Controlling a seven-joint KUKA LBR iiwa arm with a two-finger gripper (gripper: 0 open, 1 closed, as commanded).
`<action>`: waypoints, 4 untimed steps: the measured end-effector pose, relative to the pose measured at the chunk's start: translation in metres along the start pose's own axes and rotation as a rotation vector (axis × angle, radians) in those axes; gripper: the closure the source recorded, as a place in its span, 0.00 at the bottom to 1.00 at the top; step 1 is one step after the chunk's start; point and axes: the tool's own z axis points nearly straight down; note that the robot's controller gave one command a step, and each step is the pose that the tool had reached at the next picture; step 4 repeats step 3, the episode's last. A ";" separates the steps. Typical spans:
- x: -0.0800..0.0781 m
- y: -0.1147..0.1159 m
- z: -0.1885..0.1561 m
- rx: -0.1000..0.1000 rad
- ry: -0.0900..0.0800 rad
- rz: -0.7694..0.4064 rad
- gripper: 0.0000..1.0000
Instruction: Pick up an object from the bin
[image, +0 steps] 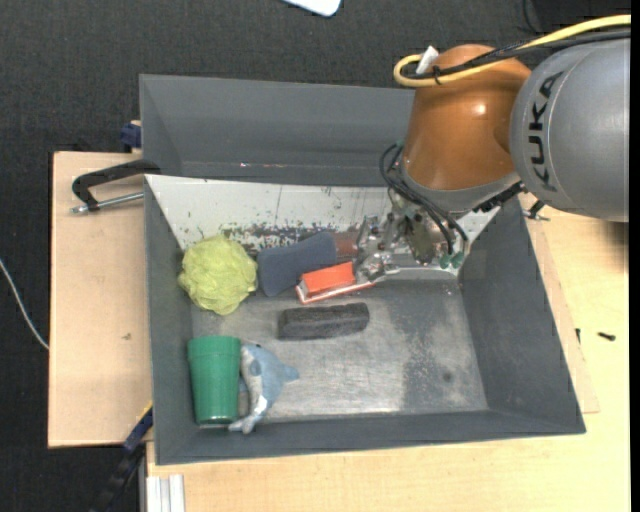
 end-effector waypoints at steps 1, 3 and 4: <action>-0.002 0.000 0.018 0.000 0.000 -0.003 0.00; -0.010 -0.011 0.111 0.001 -0.041 0.074 1.00; -0.010 -0.011 0.111 0.001 -0.041 0.074 1.00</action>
Offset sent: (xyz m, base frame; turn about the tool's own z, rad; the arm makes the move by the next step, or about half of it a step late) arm 0.0000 0.0000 0.0000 0.0000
